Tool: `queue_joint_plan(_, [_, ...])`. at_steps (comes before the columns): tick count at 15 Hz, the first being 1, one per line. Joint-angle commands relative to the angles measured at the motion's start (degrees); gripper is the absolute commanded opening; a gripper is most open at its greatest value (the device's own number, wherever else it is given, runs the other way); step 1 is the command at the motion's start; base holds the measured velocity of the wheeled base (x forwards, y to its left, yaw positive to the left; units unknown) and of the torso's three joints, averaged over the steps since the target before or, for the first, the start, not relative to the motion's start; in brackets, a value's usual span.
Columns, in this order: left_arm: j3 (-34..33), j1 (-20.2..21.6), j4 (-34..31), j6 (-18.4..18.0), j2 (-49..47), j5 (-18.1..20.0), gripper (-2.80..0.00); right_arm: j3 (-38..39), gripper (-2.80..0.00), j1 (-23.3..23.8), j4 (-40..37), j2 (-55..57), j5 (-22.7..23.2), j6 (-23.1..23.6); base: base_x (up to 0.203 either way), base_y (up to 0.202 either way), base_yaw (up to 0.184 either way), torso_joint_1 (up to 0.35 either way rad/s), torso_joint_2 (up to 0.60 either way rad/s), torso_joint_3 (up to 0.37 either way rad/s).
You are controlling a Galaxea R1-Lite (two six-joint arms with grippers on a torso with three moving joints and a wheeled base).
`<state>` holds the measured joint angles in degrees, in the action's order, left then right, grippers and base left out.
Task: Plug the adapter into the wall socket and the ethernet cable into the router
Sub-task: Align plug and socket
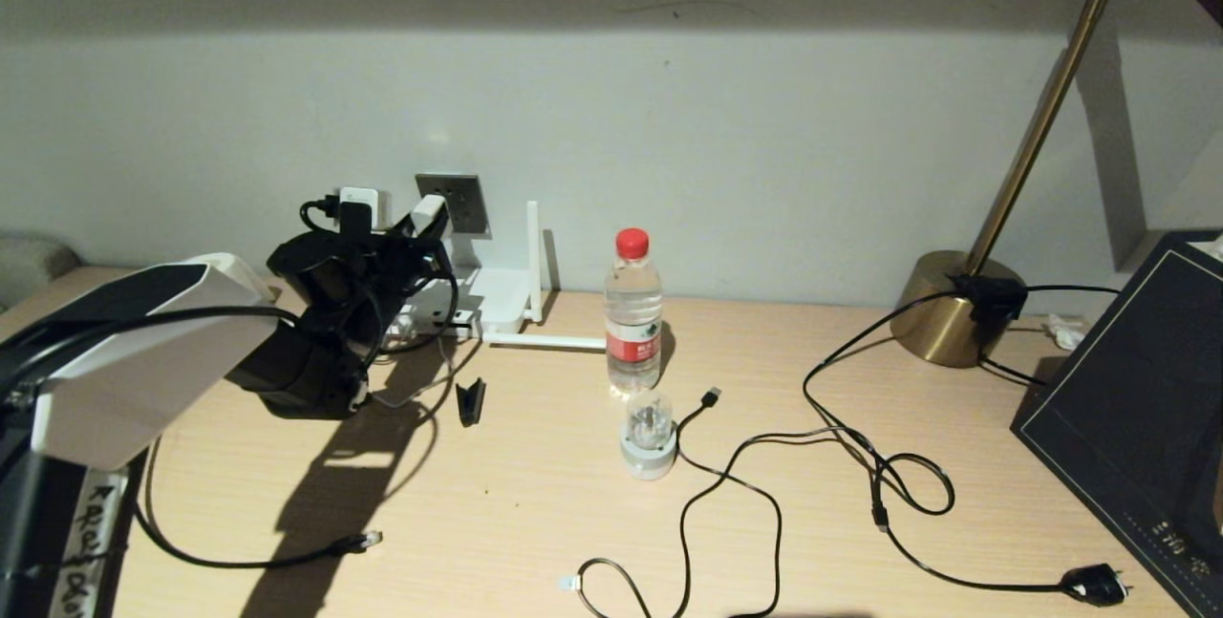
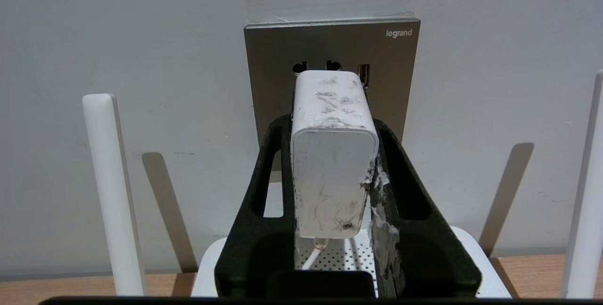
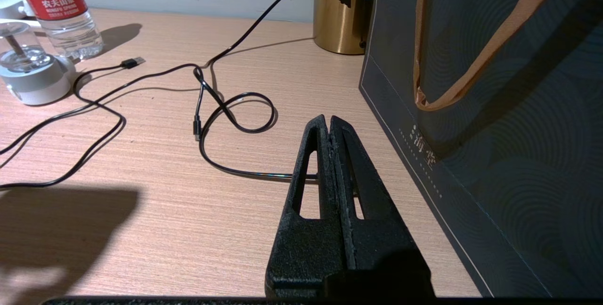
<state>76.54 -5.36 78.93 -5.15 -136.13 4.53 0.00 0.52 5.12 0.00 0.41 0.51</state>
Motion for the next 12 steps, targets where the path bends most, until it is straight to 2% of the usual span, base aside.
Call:
queue_joint_plan(1, [0.15, -0.2, 0.39, -0.03, 0.31, 0.04, -2.8, 1.96, -2.8, 0.0, 0.06, 0.09, 0.02, 0.02, 0.0, 0.0, 0.0, 0.0, 0.0, 0.0])
queue_joint_plan(12, [0.47, -0.66, -0.54, 0.23, 0.96, -2.34, -2.8, 1.93, -2.8, 0.0, 0.06, 0.09, 0.02, 0.02, 0.0, 0.0, 0.0, 0.0, 0.0, 0.0])
